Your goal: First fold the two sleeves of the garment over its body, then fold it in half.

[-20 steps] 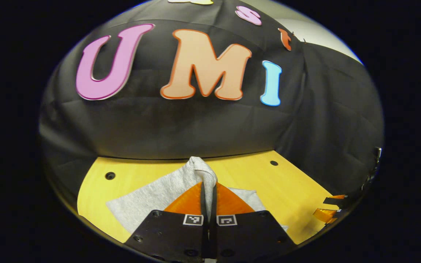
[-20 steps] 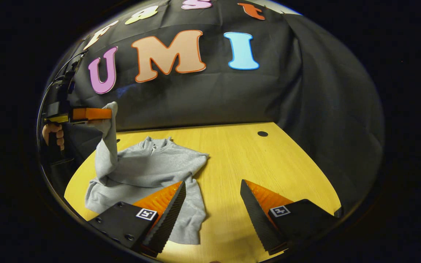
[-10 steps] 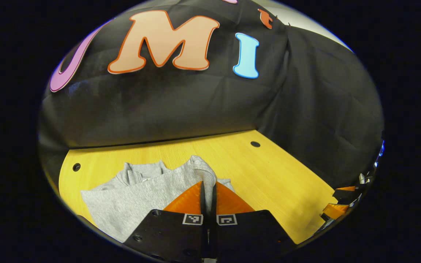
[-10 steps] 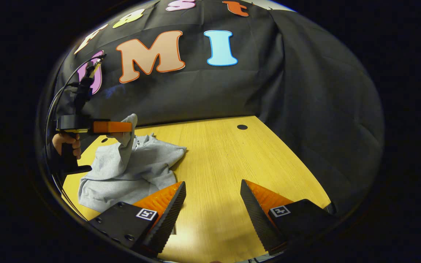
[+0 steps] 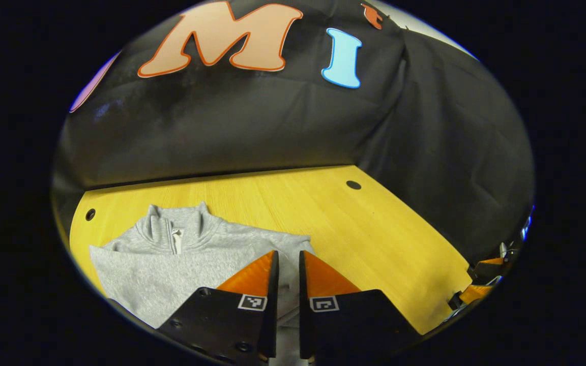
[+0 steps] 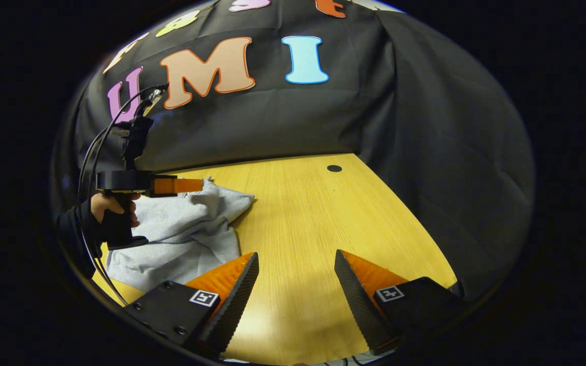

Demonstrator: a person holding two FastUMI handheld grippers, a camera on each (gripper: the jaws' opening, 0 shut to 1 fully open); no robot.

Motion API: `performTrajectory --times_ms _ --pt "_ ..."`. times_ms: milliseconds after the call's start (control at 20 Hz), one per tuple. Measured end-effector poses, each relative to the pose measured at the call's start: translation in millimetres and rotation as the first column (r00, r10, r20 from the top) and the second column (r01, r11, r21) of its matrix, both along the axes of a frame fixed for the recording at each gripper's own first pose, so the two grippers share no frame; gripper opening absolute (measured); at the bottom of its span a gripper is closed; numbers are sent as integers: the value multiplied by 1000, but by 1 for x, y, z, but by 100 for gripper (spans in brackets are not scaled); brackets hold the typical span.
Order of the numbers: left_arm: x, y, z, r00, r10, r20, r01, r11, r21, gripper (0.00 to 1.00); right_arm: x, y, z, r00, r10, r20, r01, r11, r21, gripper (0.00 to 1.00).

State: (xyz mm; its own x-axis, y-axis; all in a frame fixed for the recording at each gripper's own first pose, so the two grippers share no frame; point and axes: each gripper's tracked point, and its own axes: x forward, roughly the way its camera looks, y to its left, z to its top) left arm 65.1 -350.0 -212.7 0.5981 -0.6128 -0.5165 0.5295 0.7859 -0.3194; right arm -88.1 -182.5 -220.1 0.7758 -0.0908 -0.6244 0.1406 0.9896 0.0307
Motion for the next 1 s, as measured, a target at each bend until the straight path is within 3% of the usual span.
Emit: performTrajectory --times_ms 100,250,650,1000 --pt "-5 3 15 1000 -8 21 8 999 -36 27 10 11 1 1000 23 6 -23 1000 4 96" --pt "-7 38 31 997 44 62 -41 998 -44 99 22 32 1 998 56 15 -57 998 25 96" --pt "-15 193 22 956 271 110 -279 958 63 96 40 97 -12 986 167 1 -167 985 53 96" --pt "-77 306 -9 916 396 65 -401 899 177 96 27 124 -37 970 238 -56 -237 971 29 97"
